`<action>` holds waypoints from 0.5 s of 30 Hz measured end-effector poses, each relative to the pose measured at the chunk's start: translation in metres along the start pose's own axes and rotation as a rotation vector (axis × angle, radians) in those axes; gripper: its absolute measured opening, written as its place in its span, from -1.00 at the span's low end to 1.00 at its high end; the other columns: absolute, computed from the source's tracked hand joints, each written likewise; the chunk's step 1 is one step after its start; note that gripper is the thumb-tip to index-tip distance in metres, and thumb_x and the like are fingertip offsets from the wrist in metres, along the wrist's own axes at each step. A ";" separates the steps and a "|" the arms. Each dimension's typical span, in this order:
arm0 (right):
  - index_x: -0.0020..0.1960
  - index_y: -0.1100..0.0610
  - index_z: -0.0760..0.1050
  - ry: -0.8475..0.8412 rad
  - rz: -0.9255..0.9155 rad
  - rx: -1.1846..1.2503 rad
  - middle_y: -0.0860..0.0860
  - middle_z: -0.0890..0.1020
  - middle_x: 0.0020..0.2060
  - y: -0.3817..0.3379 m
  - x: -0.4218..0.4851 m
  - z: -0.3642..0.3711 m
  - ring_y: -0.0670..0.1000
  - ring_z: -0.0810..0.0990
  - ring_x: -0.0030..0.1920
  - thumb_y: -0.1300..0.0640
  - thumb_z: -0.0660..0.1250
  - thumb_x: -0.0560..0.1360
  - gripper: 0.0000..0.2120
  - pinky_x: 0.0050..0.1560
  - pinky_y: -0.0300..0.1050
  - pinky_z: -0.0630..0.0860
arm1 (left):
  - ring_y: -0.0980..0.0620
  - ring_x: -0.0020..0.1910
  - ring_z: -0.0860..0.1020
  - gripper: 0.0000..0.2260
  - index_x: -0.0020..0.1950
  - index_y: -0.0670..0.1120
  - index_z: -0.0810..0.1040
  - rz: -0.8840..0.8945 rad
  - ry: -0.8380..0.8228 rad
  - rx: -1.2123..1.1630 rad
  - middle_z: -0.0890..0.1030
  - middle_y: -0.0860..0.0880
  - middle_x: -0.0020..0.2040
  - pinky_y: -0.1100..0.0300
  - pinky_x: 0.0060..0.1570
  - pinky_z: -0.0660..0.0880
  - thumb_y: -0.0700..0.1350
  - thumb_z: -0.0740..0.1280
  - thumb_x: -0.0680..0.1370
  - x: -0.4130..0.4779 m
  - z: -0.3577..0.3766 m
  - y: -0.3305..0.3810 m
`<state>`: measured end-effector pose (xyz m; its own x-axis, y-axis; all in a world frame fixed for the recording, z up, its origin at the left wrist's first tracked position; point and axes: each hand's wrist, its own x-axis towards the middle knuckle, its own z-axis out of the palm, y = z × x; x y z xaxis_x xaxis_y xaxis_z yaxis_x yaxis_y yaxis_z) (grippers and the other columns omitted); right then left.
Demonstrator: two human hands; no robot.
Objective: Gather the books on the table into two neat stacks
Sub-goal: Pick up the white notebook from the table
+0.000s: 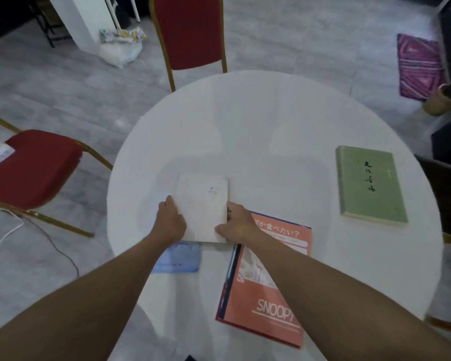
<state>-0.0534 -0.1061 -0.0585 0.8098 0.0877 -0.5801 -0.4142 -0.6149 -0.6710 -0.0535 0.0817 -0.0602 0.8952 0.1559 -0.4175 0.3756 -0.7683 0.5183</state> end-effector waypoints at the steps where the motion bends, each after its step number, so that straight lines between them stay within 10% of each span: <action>1: 0.18 0.18 0.52 -0.015 0.003 0.002 0.09 0.66 0.08 -0.002 0.005 0.002 0.10 0.64 0.10 0.23 0.43 0.40 -0.65 0.15 0.04 0.61 | -0.29 0.35 0.36 -0.51 0.47 -0.32 0.17 -0.009 -0.010 0.014 0.33 -0.35 0.35 -0.02 0.37 0.31 -0.30 0.21 0.56 0.005 -0.002 -0.001; 15: 0.57 0.12 0.25 0.008 0.020 -0.023 0.03 0.38 0.50 0.009 0.024 -0.026 0.06 0.38 0.47 0.03 0.42 0.51 -0.31 0.40 -0.12 0.34 | -0.23 0.40 0.25 -0.48 0.43 -0.30 0.19 0.124 -0.090 0.291 0.22 -0.24 0.44 0.05 0.38 0.23 -0.27 0.29 0.52 0.031 0.002 0.021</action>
<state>-0.0263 -0.1300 -0.0662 0.8049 0.0688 -0.5894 -0.4207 -0.6344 -0.6485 -0.0182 0.0690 -0.0632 0.8999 0.0046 -0.4360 0.1695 -0.9250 0.3400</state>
